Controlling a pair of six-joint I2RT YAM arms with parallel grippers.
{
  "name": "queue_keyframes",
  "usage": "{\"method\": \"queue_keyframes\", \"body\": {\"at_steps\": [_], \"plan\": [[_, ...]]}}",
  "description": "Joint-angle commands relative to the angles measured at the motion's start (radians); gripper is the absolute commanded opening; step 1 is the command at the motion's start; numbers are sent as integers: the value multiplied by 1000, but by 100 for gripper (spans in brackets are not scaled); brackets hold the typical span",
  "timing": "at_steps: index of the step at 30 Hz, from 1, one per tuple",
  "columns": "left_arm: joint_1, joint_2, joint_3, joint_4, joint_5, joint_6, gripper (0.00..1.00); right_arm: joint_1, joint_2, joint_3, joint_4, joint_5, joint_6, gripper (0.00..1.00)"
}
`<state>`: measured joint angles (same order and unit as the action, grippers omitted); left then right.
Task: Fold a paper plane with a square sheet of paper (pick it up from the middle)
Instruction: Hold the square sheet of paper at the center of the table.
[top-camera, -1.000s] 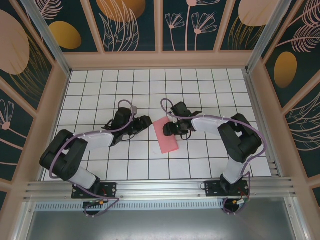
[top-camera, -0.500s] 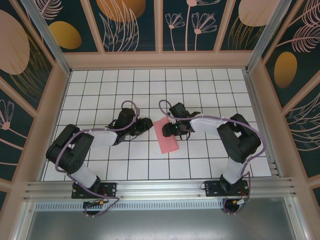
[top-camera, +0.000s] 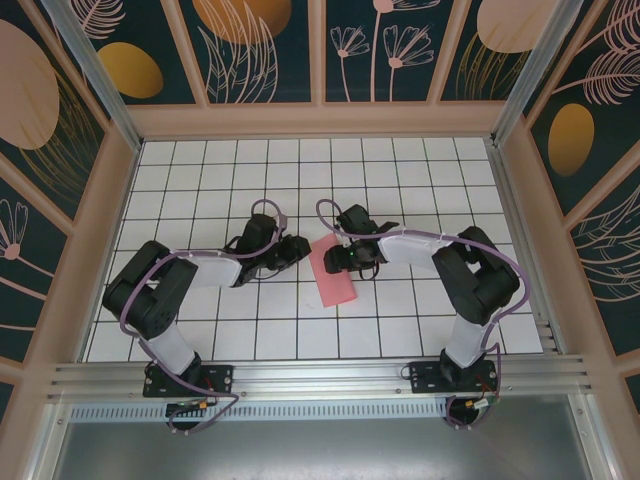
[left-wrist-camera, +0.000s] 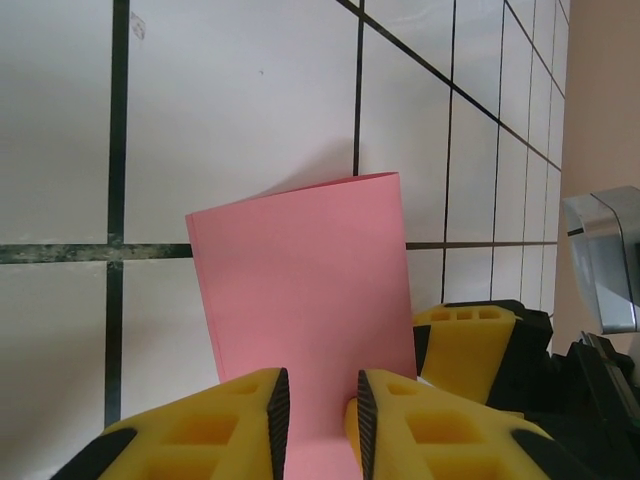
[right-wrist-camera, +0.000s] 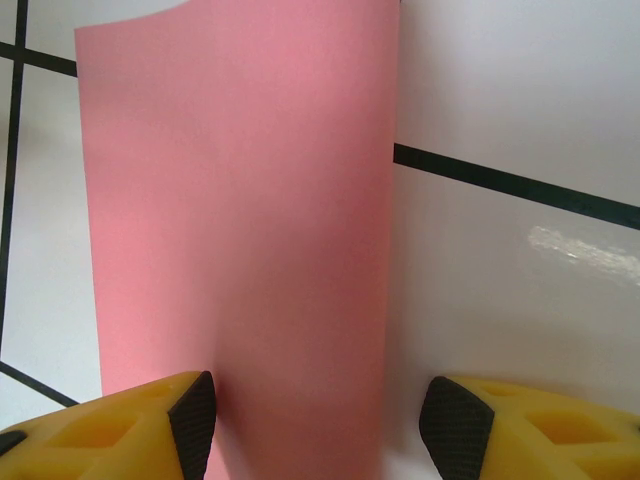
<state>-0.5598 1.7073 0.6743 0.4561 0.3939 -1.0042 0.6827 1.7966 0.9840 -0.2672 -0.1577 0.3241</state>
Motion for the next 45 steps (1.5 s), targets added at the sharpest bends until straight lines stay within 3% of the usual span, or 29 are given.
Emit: {"method": "queue_keyframes", "body": {"at_steps": [1,45], "plan": [[-12,39,35,21,25,2,27,14,158,-65,-12,7,6,64],[-36,153,102,-68,3,8,15,18,209,-75,-10,7,-36,66]]}}
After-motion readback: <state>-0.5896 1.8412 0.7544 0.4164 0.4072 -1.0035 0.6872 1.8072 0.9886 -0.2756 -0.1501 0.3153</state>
